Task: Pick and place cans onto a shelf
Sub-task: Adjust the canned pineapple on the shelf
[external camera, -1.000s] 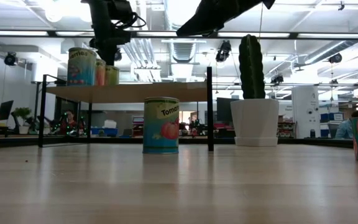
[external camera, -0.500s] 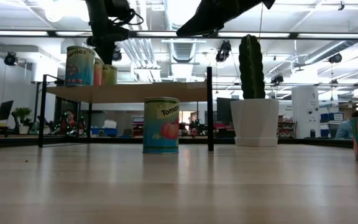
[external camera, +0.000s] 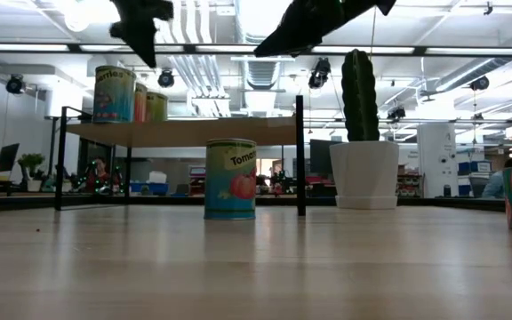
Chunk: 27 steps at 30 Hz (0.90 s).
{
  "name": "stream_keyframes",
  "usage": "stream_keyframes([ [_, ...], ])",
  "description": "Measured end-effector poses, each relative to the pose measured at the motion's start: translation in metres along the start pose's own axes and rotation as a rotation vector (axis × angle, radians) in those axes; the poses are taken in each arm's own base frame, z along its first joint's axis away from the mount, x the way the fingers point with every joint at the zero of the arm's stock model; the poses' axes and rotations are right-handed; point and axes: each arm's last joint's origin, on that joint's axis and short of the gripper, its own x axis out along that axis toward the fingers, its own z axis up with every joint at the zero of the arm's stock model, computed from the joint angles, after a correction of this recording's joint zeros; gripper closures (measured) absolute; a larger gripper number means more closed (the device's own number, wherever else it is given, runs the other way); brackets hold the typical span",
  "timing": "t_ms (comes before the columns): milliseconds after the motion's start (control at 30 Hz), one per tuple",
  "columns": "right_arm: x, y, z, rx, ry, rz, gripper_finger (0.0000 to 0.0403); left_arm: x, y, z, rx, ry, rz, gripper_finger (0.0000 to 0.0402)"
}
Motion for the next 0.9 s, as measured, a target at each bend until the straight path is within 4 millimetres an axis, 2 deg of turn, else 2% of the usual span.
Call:
stream_keyframes([
  [100,0.000,0.000,-0.001,0.001,0.004,0.002,0.0394,-0.018,-0.007,-0.015,-0.019,0.011,0.106,0.0401],
  [200,0.000,0.000,-0.001,0.000,0.007,0.003,0.0394,-0.025,-0.005,-0.031,-0.075,0.028,0.254,0.0401],
  [433,0.000,0.000,-0.001,-0.019,0.007,0.003,0.0394,0.000,-0.011,-0.059,-0.082,0.132,0.281,0.0402],
  [533,0.000,0.000,-0.001,-0.025,0.006,0.002,0.0394,0.012,-0.014,-0.062,-0.075,0.152,0.283,0.0401],
  [667,0.000,0.000,-0.001,-0.029,0.006,0.002,0.0394,0.018,-0.016,-0.061,-0.070,0.159,0.284,0.0401],
  [900,0.000,0.000,-0.001,-0.029,0.006,0.002,0.0394,0.015,-0.016,-0.053,-0.063,0.133,0.257,0.0401],
])
